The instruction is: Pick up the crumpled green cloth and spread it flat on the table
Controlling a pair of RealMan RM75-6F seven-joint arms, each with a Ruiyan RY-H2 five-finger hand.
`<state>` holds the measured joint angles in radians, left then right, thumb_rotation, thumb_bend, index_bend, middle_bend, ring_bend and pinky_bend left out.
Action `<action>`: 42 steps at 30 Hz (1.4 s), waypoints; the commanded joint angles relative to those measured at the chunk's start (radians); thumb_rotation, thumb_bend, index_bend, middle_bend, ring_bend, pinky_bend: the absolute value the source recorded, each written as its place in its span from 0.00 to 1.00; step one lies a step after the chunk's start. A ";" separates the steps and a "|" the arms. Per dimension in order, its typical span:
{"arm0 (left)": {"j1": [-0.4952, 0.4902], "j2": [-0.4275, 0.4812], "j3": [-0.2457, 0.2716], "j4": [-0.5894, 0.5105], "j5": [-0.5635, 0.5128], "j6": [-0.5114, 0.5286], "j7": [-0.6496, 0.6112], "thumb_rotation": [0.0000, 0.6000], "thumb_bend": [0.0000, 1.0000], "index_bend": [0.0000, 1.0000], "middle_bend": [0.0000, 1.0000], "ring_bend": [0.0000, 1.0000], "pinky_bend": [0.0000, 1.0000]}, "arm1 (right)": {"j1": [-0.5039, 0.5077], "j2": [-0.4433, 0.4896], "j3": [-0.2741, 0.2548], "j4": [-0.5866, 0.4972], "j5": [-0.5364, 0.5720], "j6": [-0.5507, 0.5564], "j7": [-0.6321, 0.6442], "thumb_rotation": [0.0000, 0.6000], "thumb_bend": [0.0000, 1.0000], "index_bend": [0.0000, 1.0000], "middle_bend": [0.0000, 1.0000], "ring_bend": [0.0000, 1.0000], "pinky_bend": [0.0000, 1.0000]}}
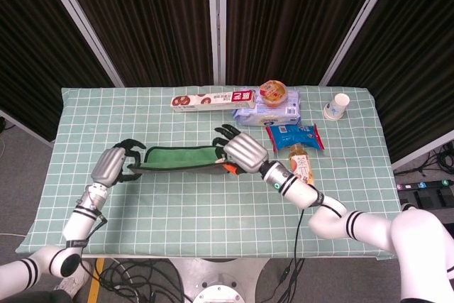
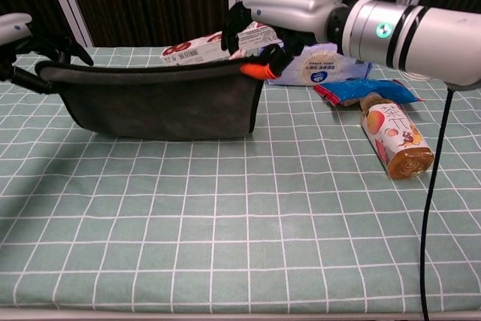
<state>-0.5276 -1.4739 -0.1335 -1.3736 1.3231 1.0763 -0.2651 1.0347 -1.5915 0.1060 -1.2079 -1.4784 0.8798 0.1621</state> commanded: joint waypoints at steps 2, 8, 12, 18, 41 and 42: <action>0.015 -0.005 0.043 -0.008 0.037 0.008 0.057 1.00 0.41 0.79 0.42 0.23 0.26 | -0.030 -0.020 -0.036 -0.016 -0.021 0.011 -0.009 1.00 0.55 0.66 0.26 0.06 0.07; 0.015 -0.009 0.074 -0.023 0.041 -0.028 0.104 1.00 0.39 0.72 0.41 0.23 0.26 | -0.062 -0.055 -0.077 -0.010 -0.048 0.021 -0.032 1.00 0.54 0.65 0.26 0.06 0.06; 0.010 -0.004 0.098 -0.039 0.051 -0.051 0.164 1.00 0.34 0.63 0.38 0.23 0.26 | -0.082 -0.070 -0.101 -0.009 -0.063 0.025 -0.073 1.00 0.52 0.63 0.25 0.04 0.03; 0.005 0.028 0.136 -0.101 0.037 -0.104 0.260 1.00 0.27 0.46 0.33 0.23 0.26 | -0.114 -0.088 -0.130 -0.011 -0.079 0.035 -0.127 1.00 0.45 0.59 0.24 0.02 0.01; 0.064 0.143 0.084 -0.269 -0.059 0.017 0.368 1.00 0.06 0.27 0.23 0.20 0.26 | -0.275 0.074 -0.163 -0.194 -0.086 0.177 -0.324 0.49 0.00 0.07 0.05 0.00 0.00; 0.073 0.146 0.069 -0.263 -0.083 0.033 0.361 1.00 0.08 0.27 0.23 0.20 0.26 | -0.292 0.091 -0.153 -0.208 -0.071 0.200 -0.327 0.59 0.00 0.08 0.07 0.00 0.00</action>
<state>-0.4766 -1.3334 -0.0319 -1.6494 1.2858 1.0761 0.1042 0.7778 -1.5346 -0.0649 -1.3808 -1.5736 1.0355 -0.1608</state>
